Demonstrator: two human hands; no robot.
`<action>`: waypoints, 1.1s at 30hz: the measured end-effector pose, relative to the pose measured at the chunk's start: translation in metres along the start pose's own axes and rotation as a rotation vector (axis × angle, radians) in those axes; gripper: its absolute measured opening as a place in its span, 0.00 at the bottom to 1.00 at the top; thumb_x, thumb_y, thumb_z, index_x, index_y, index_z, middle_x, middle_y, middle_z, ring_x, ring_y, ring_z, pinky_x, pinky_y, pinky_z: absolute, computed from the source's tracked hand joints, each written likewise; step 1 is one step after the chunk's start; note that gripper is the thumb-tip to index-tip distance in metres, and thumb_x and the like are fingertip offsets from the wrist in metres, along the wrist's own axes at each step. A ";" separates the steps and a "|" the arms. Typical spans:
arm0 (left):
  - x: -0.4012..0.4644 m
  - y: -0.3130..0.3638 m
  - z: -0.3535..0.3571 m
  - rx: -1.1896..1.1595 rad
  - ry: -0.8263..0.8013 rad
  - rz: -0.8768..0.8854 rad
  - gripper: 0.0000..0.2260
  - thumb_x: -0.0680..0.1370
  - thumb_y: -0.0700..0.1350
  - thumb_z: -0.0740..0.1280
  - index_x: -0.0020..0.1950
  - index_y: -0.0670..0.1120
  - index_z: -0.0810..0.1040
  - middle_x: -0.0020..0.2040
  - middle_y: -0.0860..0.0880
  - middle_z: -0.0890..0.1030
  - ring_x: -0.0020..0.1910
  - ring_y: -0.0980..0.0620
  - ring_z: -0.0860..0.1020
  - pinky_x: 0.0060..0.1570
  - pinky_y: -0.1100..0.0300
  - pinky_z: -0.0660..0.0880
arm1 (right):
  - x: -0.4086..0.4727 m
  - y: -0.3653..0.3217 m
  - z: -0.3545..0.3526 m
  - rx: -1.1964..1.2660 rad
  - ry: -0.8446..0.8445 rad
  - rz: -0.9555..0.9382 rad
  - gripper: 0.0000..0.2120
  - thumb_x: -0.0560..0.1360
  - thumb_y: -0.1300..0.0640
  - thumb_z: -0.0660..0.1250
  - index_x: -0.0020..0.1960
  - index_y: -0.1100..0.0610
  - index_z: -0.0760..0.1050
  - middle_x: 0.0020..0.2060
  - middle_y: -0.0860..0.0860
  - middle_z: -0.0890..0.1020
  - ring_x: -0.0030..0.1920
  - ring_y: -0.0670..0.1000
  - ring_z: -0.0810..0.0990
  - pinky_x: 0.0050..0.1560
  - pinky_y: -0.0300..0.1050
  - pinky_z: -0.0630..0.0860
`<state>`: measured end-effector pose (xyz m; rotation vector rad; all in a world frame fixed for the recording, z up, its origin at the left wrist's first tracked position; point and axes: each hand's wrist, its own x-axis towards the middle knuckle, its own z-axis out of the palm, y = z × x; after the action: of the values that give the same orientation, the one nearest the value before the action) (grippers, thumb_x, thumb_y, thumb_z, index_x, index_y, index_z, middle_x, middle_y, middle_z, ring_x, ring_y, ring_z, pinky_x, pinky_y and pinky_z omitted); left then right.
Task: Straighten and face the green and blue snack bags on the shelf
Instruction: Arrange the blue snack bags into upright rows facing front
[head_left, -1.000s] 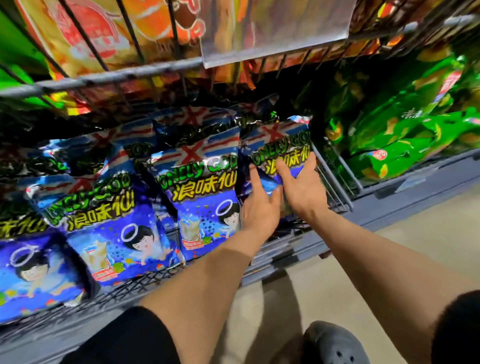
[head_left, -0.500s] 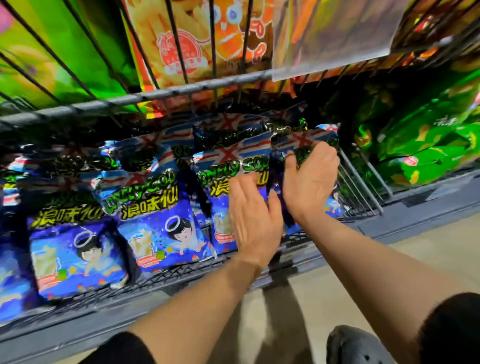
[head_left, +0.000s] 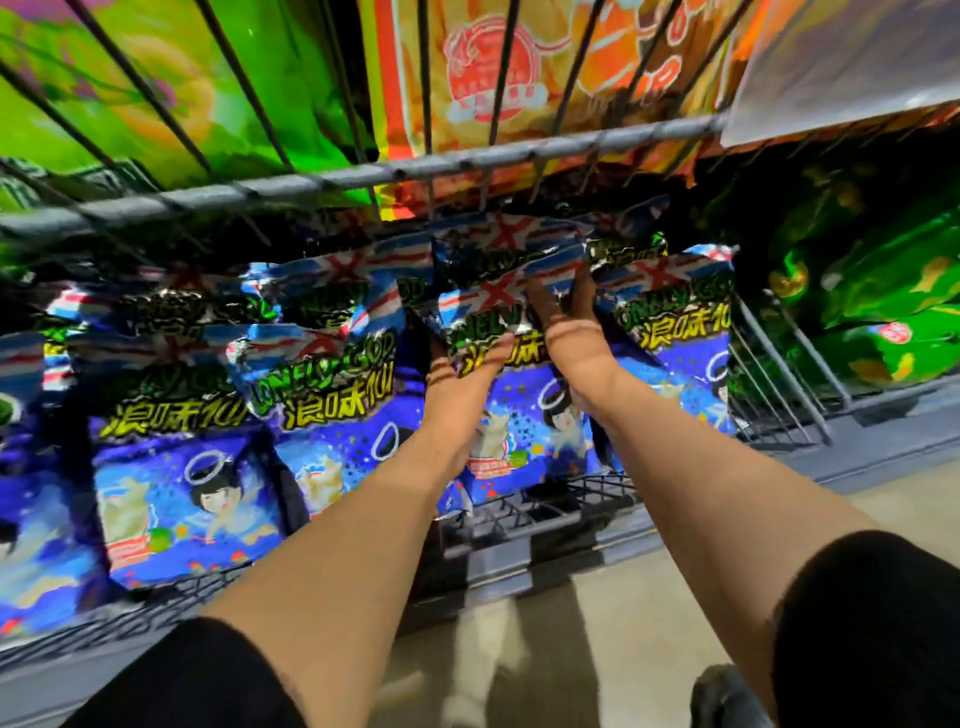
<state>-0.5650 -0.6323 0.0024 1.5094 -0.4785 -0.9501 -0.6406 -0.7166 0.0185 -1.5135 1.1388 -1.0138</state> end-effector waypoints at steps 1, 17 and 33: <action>0.001 -0.001 -0.002 0.005 -0.028 -0.004 0.17 0.73 0.48 0.73 0.56 0.49 0.69 0.52 0.54 0.79 0.48 0.57 0.77 0.50 0.62 0.71 | 0.002 0.006 0.001 0.031 -0.030 0.004 0.31 0.78 0.65 0.62 0.76 0.61 0.52 0.77 0.55 0.53 0.75 0.54 0.60 0.71 0.40 0.63; 0.006 -0.002 -0.001 0.012 -0.002 0.019 0.12 0.73 0.43 0.74 0.40 0.50 0.71 0.35 0.59 0.79 0.36 0.62 0.79 0.41 0.68 0.75 | -0.007 0.008 0.004 -0.246 -0.018 0.140 0.23 0.81 0.57 0.55 0.76 0.54 0.57 0.74 0.57 0.62 0.68 0.54 0.68 0.64 0.46 0.66; -0.033 -0.038 0.096 0.580 -0.270 0.392 0.29 0.80 0.46 0.64 0.77 0.41 0.56 0.77 0.43 0.61 0.75 0.47 0.61 0.73 0.55 0.58 | -0.007 0.043 -0.112 -0.736 0.409 0.035 0.41 0.74 0.35 0.61 0.75 0.60 0.53 0.73 0.61 0.56 0.67 0.63 0.66 0.67 0.57 0.63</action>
<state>-0.6680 -0.6595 -0.0188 1.7080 -1.2804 -0.7341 -0.7575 -0.7375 -0.0013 -1.8765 1.9742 -0.9508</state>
